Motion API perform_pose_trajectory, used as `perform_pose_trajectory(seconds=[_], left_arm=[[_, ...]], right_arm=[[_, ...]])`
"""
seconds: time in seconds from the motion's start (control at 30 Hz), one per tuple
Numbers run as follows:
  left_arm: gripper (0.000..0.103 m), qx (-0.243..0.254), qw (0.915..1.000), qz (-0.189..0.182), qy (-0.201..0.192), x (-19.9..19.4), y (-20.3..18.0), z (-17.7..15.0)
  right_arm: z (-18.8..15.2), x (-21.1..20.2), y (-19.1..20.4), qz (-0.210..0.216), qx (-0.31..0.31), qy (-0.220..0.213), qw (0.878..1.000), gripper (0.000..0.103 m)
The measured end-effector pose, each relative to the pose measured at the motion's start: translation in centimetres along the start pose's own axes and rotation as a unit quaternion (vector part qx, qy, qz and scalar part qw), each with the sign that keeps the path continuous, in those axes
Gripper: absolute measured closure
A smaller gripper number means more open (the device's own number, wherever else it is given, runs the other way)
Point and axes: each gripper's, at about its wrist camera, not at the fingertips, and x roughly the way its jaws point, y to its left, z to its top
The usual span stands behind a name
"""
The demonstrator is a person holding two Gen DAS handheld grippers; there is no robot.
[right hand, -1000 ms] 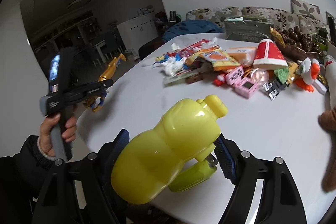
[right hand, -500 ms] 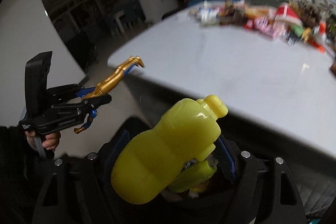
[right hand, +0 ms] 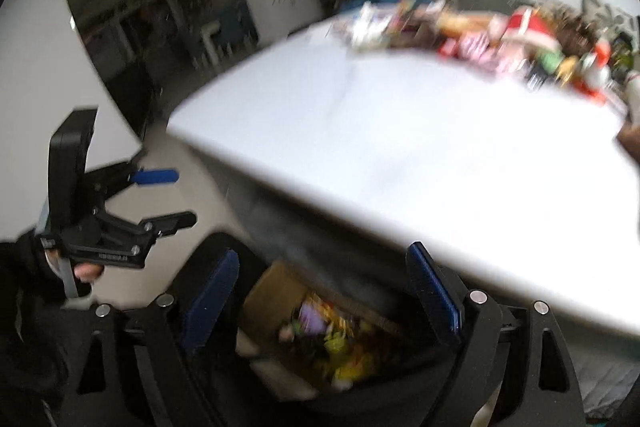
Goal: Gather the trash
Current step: 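Drop the gold figure and yellow bottle into the cardboard box with both tools, then grasp the clear snack pouch with the left tool while the right tool grasps the pink game toy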
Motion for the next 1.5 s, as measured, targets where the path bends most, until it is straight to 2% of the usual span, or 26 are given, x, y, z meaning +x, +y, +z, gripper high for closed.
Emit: perform_pose_trajectory(seconds=[0.13,0.2,0.27,0.43,0.5,0.57,0.63,0.67,0.7,0.73,0.77,0.9,1.0,1.13,1.2,1.37,1.5], left_arm=[[0.015,0.014,0.9986,0.011,-0.050,1.6,0.6,6.4],[0.014,0.030,0.9972,0.025,-0.064,2.9,0.4,9.0],[0.014,0.049,0.9959,0.033,-0.069,5.8,0.4,12.5],[0.014,0.081,0.9953,0.030,-0.044,13.1,0.7,18.8],[0.014,0.094,0.9950,0.013,-0.031,15.2,1.0,20.2],[0.014,0.115,0.9933,0.012,-0.012,17.8,0.7,21.5],[0.019,0.125,0.9919,0.018,0.005,19.4,0.7,21.8],[0.029,0.117,0.9931,-0.004,0.011,19.8,1.2,22.3],[0.048,0.107,0.9941,-0.013,0.009,20.0,1.7,22.7],[0.055,0.107,0.9941,-0.011,0.014,20.2,2.0,22.9],[0.066,0.109,0.9939,-0.016,0.013,20.3,2.4,23.0],[0.084,0.116,0.9931,-0.004,-0.013,19.0,2.3,22.7],[0.095,0.083,0.9950,-0.038,-0.041,15.5,2.7,22.5],[0.096,0.032,0.9922,-0.103,-0.062,11.2,3.2,21.3],[0.096,0.006,0.9902,-0.126,-0.059,9.8,3.2,20.0],[0.096,-0.011,0.9925,-0.113,-0.047,8.3,2.5,17.1],[0.096,-0.028,0.9910,-0.122,-0.046,7.2,2.7,15.3]], right_arm=[[5.0,0.8,-4.3,-0.046,0.032,-0.041,0.998,0.016],[7.2,2.2,-6.4,-0.068,0.049,-0.045,0.996,0.016],[9.1,3.4,-8.4,-0.078,0.067,-0.047,0.994,0.016],[10.4,4.5,-11.4,-0.027,0.143,-0.052,0.988,0.016],[10.1,4.4,-11.6,-0.031,0.144,-0.050,0.988,0.016],[9.5,4.4,-11.8,-0.034,0.144,-0.047,0.988,0.016],[8.9,4.1,-12.0,-0.030,0.151,-0.042,0.987,0.016],[8.7,4.1,-12.1,-0.028,0.155,-0.040,0.987,0.016],[8.6,4.2,-12.5,-0.027,0.159,-0.039,0.986,0.016],[8.5,4.3,-12.8,-0.026,0.161,-0.038,0.986,0.016],[8.4,4.4,-13.0,-0.025,0.161,-0.036,0.986,0.016],[8.8,5.3,-13.2,-0.035,0.151,-0.030,0.988,0.016],[10.1,6.0,-13.6,-0.057,0.147,-0.028,0.987,0.019],[13.0,8.0,-13.2,-0.107,0.077,-0.016,0.991,0.021],[14.2,9.4,-13.5,-0.111,0.057,-0.005,0.992,0.021],[16.3,12.9,-15.5,-0.110,0.090,0.020,0.990,0.022],[17.8,15.8,-15.7,-0.126,0.070,0.050,0.988,0.022]])
